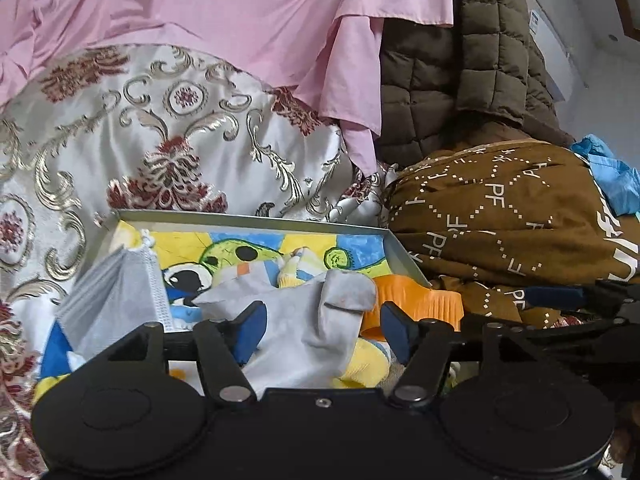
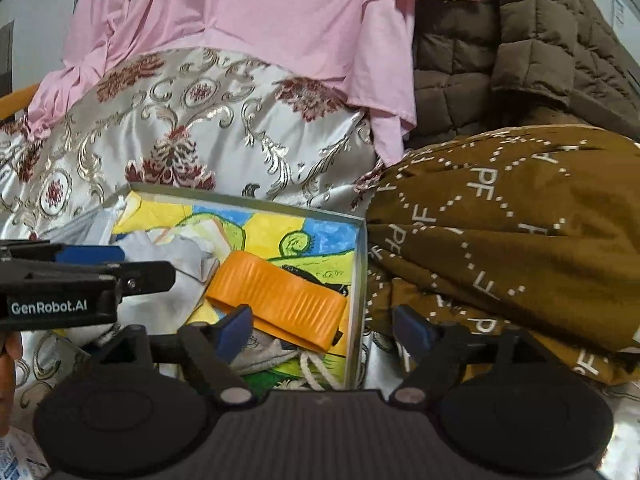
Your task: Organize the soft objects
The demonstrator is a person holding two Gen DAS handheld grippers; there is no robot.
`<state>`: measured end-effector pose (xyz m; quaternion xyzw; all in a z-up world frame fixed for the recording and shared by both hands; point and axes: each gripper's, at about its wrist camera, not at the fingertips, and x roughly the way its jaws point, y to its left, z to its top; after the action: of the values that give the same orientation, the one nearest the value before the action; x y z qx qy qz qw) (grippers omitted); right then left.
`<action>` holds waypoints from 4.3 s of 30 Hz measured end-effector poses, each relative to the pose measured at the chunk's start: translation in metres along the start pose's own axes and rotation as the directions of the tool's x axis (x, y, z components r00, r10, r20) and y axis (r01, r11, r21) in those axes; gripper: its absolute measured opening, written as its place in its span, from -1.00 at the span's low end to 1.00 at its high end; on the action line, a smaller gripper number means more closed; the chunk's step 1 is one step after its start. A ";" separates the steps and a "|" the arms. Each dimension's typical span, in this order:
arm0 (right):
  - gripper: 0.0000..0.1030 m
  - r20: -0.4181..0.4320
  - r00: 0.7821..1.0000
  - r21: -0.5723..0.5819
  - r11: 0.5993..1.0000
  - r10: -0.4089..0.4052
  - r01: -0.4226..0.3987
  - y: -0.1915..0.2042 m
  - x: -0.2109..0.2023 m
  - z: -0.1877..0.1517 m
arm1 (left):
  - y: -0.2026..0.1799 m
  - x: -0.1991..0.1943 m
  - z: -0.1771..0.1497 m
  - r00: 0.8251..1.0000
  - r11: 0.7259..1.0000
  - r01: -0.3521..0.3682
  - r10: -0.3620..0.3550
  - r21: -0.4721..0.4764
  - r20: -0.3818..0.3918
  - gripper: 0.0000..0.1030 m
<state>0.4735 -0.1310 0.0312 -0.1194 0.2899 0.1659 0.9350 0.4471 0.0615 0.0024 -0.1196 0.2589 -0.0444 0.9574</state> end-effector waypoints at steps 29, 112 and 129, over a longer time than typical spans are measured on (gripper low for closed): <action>0.97 0.239 0.971 0.039 0.999 0.028 -0.038 0.019 -0.213 -0.003 | -0.031 -0.236 -0.010 0.964 0.991 -0.099 0.074 0.087 0.254 0.95; 1.00 0.131 0.991 0.245 0.969 -0.006 -0.026 0.115 -0.294 -0.223 | 0.006 -0.353 -0.214 0.959 0.962 -0.274 0.273 0.007 0.077 0.99; 1.00 0.131 0.991 0.241 0.970 -0.009 -0.023 0.112 -0.296 -0.226 | 0.002 -0.355 -0.215 0.957 0.958 -0.282 0.276 0.054 0.091 0.99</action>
<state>0.0875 -0.1716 0.0078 0.0076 0.2463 0.1403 0.9590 0.0321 0.0717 -0.0059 -0.0516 0.2319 0.0876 0.9674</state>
